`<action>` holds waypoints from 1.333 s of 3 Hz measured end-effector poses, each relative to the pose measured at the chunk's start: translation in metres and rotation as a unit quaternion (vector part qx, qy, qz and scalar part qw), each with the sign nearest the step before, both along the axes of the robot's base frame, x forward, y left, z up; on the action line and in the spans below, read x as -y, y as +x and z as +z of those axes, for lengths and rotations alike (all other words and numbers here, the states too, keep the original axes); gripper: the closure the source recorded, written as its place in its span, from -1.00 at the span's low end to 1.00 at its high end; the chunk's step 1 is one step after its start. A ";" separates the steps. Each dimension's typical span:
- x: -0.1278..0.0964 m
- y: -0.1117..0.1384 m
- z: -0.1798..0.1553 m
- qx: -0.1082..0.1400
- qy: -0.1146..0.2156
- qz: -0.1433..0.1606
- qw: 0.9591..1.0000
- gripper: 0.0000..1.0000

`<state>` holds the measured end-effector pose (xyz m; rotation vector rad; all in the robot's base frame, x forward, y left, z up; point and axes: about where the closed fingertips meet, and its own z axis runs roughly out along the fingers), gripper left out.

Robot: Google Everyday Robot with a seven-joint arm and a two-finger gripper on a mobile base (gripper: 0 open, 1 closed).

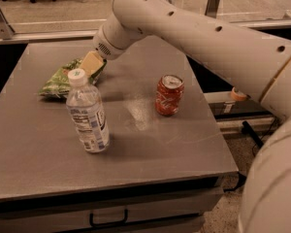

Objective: Pick green jalapeno chip bag

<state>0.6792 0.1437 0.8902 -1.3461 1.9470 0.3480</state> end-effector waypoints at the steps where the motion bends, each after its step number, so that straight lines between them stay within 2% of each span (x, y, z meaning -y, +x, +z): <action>1: -0.003 0.006 -0.027 -0.035 0.003 -0.012 0.999 -0.72; 2: -0.007 0.007 -0.047 -0.061 -0.003 -0.007 0.998 -0.25; 3: -0.006 0.005 -0.049 -0.064 -0.004 -0.004 0.998 0.21; 4: -0.002 -0.002 -0.018 -0.026 0.005 0.007 1.000 0.68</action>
Offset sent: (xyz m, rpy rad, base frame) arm 0.0081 0.0100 -0.0661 -0.0215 0.1798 -0.0050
